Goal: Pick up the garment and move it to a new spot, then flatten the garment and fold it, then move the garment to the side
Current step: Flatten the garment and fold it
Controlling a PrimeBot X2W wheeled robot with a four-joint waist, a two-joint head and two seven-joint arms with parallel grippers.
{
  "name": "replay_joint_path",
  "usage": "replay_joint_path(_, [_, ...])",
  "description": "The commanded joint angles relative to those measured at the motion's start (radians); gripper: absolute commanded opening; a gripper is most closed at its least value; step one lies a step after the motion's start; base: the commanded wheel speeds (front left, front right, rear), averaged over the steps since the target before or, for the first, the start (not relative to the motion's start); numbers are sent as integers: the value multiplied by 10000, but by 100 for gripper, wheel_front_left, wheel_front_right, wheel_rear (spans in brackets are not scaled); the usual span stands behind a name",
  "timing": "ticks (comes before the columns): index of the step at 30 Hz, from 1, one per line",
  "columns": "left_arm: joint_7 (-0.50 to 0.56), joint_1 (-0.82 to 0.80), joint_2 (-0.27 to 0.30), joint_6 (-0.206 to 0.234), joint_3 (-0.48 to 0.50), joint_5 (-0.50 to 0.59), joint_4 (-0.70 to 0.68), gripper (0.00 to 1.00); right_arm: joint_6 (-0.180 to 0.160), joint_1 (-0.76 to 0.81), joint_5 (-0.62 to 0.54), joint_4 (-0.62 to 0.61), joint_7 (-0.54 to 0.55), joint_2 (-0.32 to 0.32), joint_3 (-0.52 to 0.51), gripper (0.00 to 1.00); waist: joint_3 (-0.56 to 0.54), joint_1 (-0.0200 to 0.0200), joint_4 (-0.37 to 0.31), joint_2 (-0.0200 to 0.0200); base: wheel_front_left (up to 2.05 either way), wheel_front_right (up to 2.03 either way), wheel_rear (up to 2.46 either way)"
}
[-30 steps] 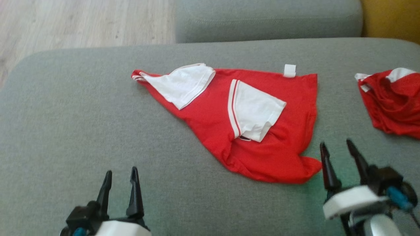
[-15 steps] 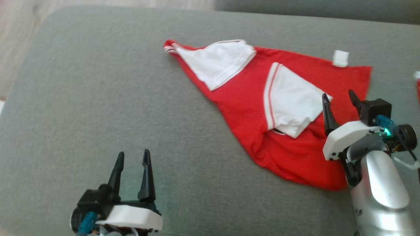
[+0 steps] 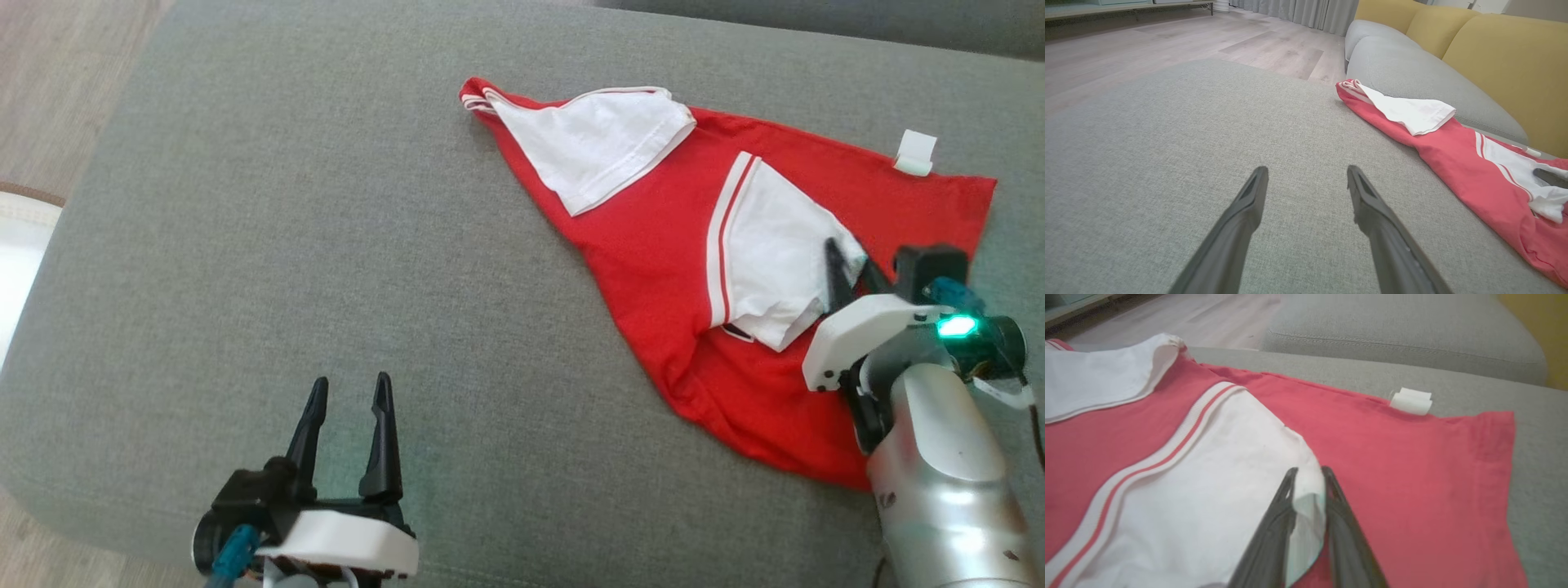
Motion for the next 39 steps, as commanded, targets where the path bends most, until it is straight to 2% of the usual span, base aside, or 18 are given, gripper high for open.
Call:
replay_joint_path(1, [-97,-287,54,-32,355,119,-218,100,-7,-450,66,-143,-297,-16,250,9,-43,-1,-38,0,0,0,0])
replay_joint_path(2, [-99,-276,62,-25,361,126,-217,100,-7,-494,89,-67,-395,-16,288,2,-62,-1,-58,0,0,0,0])
replay_joint_path(3, [-100,-275,71,-28,361,134,-214,100,-7,-542,139,1,-483,-16,354,0,-78,-1,-78,0,0,0,0])
replay_joint_path(8, [-104,-292,75,-35,369,146,-214,100,-7,-770,574,62,-1006,-16,1093,0,-221,-1,-177,0,0,0,0])
replay_joint_path(14, [-109,-239,163,25,468,141,-269,100,-7,-590,2263,-997,-1219,-16,3750,0,-634,-1,-167,0,0,0,0])
replay_joint_path(15, [-109,-239,163,25,468,141,-269,100,-7,-590,2263,-997,-1219,-16,3750,0,-634,-1,-167,0,0,0,0])
replay_joint_path(21, [-112,-85,300,182,655,89,-480,100,-7,148,3708,-3120,-414,-16,6652,0,-969,-1,-46,0,0,0,0])
replay_joint_path(26, [-117,19,391,286,893,29,-655,100,-7,414,4219,-4214,231,-16,8027,0,-1021,-1,189,0,0,0,0])
replay_joint_path(33, [-128,188,476,422,1406,-9,-868,100,-7,592,4251,-4393,854,-16,9601,0,-976,-1,497,0,0,0,0])
replay_joint_path(39, [-134,345,498,432,1785,-3,-964,100,-7,677,4432,-4351,1019,-16,10780,0,-1003,-1,456,0,0,0,0])
